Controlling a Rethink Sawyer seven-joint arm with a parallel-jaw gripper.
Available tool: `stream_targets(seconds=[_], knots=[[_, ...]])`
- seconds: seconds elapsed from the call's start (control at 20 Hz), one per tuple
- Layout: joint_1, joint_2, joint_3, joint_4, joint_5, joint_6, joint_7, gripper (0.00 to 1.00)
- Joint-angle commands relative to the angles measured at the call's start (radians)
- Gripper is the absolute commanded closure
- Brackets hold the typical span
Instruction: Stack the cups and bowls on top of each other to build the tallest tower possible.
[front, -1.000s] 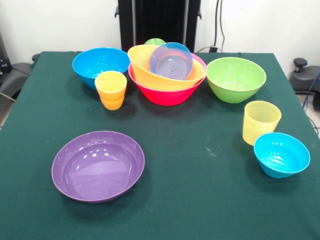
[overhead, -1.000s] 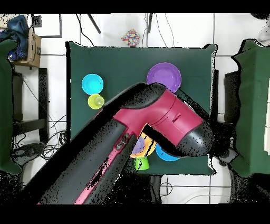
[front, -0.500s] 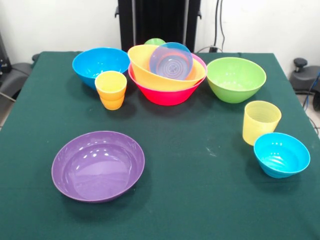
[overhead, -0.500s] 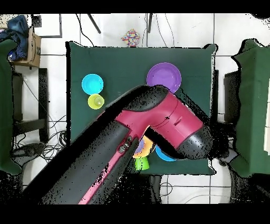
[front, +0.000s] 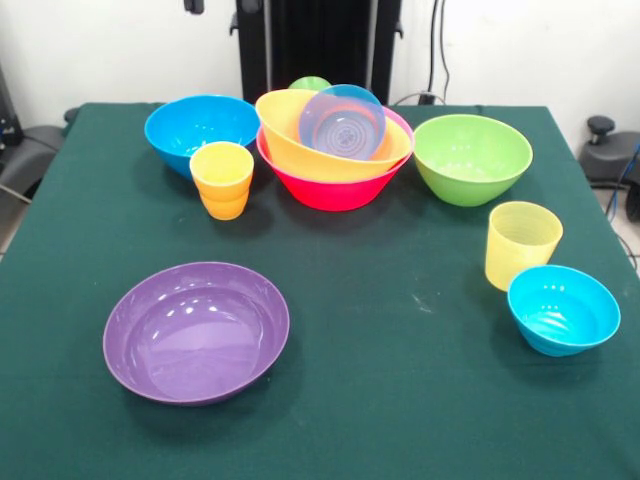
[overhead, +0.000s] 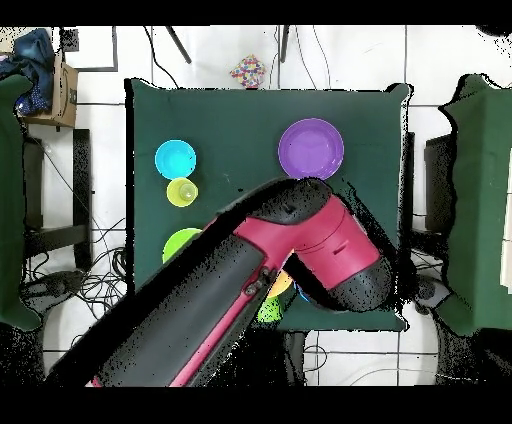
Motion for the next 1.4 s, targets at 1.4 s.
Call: stream_targets(seconds=[1.4], knots=[[-0.147,-0.029,0.353,0.206,0.417,0.262,-0.779,0.0]])
